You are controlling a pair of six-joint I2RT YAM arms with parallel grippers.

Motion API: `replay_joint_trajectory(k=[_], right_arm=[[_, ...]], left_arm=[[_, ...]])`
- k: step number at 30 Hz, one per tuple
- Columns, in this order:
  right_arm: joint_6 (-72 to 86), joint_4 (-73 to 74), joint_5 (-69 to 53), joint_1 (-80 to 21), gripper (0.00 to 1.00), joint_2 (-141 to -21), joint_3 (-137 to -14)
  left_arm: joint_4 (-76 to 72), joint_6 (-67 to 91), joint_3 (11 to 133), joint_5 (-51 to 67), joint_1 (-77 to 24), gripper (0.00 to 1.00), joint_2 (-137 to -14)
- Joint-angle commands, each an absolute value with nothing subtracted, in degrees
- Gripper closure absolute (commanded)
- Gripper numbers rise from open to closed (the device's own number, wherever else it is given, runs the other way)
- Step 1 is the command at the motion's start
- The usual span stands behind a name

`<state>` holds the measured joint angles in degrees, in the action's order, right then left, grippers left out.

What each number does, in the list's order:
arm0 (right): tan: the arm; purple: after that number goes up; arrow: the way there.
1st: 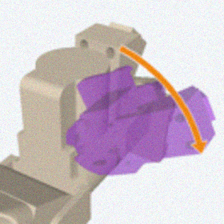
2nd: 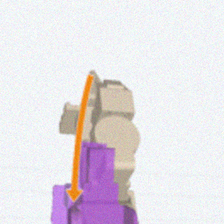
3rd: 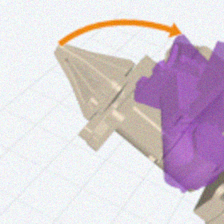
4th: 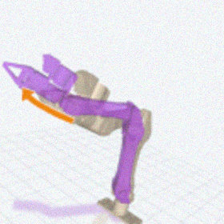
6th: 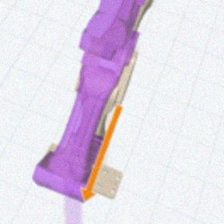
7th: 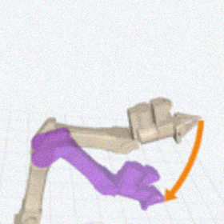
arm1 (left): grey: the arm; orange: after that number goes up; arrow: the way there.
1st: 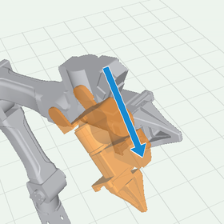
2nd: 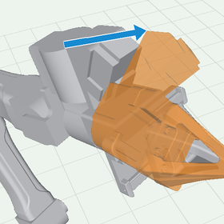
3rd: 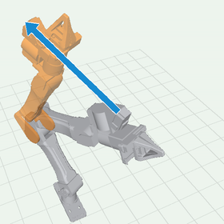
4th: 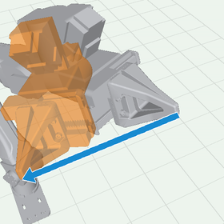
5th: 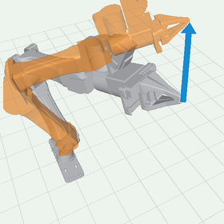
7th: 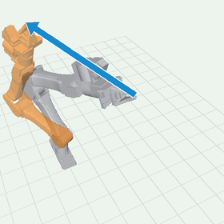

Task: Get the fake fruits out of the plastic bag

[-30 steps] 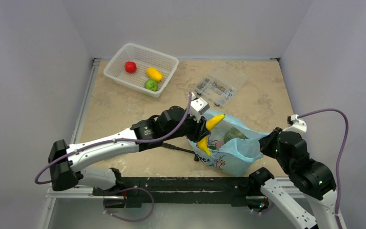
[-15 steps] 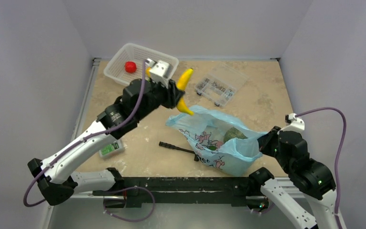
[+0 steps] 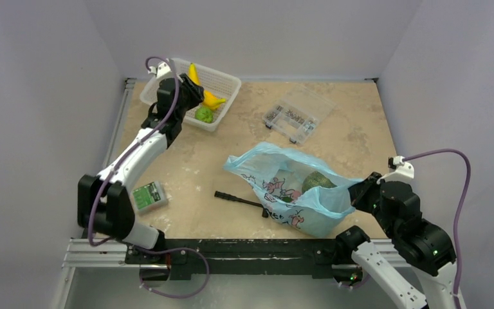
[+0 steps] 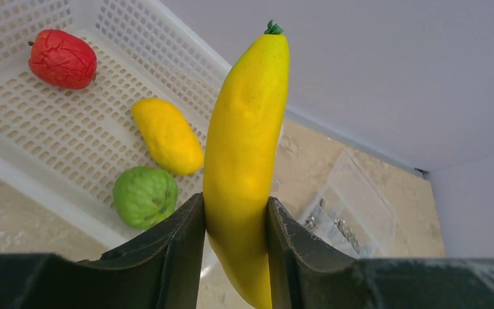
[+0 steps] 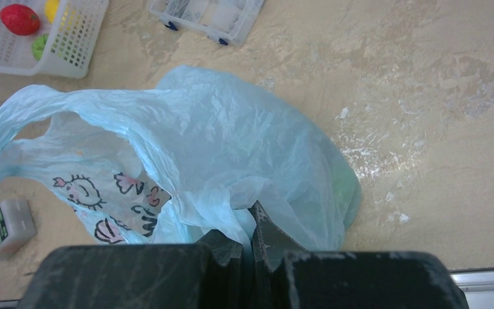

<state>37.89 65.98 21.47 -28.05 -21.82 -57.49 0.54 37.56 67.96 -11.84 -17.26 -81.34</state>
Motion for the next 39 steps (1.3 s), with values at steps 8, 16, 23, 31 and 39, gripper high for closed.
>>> replay_joint_trajectory(k=[8, 16, 23, 31, 39], right_arm=[[37.57, 64.38, 22.76, -28.64, 1.00, -20.46, -57.47], [37.69, 64.20, 23.15, -29.45, 1.00, -19.91, -57.31], [37.95, 64.51, 23.64, -30.49, 1.00, -20.29, -57.48], [38.81, 65.14, 23.57, -30.57, 1.00, -23.05, -58.44], [36.02, 52.79, 21.73, -30.54, 1.00, -35.94, -66.34]], left_arm=[[-7.79, 44.35, 87.27, -15.80, -9.54, 0.93, -110.23], [11.05, 45.04, 99.44, -14.41, -6.48, 0.50, -119.25], [18.80, 44.11, 101.17, -15.48, -5.82, 0.00, -115.94], [19.40, 44.73, 91.29, 2.96, -5.91, 0.05, -101.29], [13.90, 45.68, 65.89, 23.55, -9.90, 0.09, -77.97]])
